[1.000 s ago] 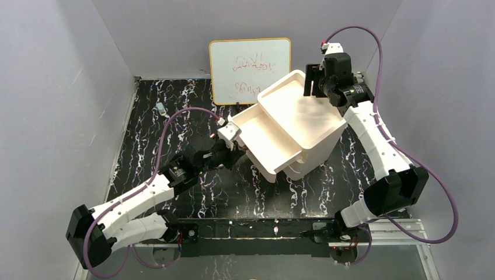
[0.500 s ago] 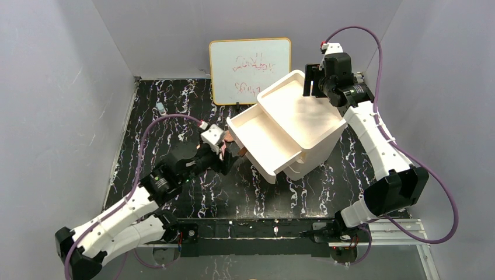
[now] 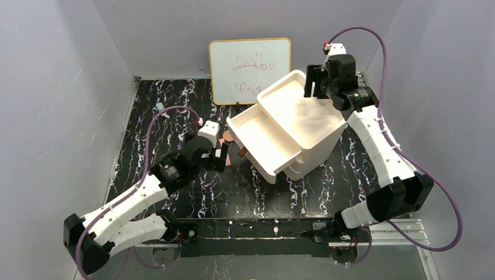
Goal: Organize the makeup
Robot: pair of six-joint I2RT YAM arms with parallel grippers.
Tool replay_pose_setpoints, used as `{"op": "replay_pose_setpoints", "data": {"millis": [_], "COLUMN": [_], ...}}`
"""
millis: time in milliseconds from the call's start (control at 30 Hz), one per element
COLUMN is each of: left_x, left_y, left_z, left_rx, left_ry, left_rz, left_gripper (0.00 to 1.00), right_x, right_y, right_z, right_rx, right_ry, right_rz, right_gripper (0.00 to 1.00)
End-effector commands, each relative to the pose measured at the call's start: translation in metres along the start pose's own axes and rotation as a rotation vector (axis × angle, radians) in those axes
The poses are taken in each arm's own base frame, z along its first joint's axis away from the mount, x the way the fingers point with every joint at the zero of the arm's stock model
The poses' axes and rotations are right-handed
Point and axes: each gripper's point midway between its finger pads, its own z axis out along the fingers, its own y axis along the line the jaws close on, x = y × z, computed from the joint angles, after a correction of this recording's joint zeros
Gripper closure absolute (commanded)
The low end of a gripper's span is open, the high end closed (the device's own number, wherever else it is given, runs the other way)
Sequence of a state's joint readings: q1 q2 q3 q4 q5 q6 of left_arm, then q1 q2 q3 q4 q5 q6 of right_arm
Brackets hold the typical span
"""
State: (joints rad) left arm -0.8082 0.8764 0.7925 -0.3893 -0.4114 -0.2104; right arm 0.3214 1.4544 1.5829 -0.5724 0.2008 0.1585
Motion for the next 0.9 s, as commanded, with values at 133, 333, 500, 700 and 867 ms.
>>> {"op": "replay_pose_setpoints", "data": {"millis": [133, 333, 500, 700, 867], "left_x": [0.022, 0.033, 0.056, 0.082, 0.089], "left_y": [0.023, 0.014, 0.008, 0.030, 0.033], "left_z": [0.031, 0.054, 0.075, 0.080, 0.086], "left_rx": [-0.045, 0.023, 0.036, -0.097, -0.114], "left_ry": [0.146, 0.198, 0.313, 0.405, 0.429], "left_rz": [-0.433, -0.514, -0.477, -0.383, -0.362], "left_gripper": [0.02, 0.02, 0.02, 0.02, 0.02], "right_x": [-0.017, -0.018, -0.020, -0.020, -0.019], "right_y": [0.002, 0.001, 0.000, -0.001, -0.001], "right_z": [-0.023, -0.029, -0.030, -0.029, -0.026], "right_rx": [-0.023, -0.021, -0.014, -0.011, -0.008], "right_ry": [-0.080, -0.093, -0.095, -0.092, -0.085], "right_rz": [0.012, 0.010, 0.009, 0.006, 0.005], "right_gripper": [0.21, 0.20, 0.20, 0.15, 0.15]}}
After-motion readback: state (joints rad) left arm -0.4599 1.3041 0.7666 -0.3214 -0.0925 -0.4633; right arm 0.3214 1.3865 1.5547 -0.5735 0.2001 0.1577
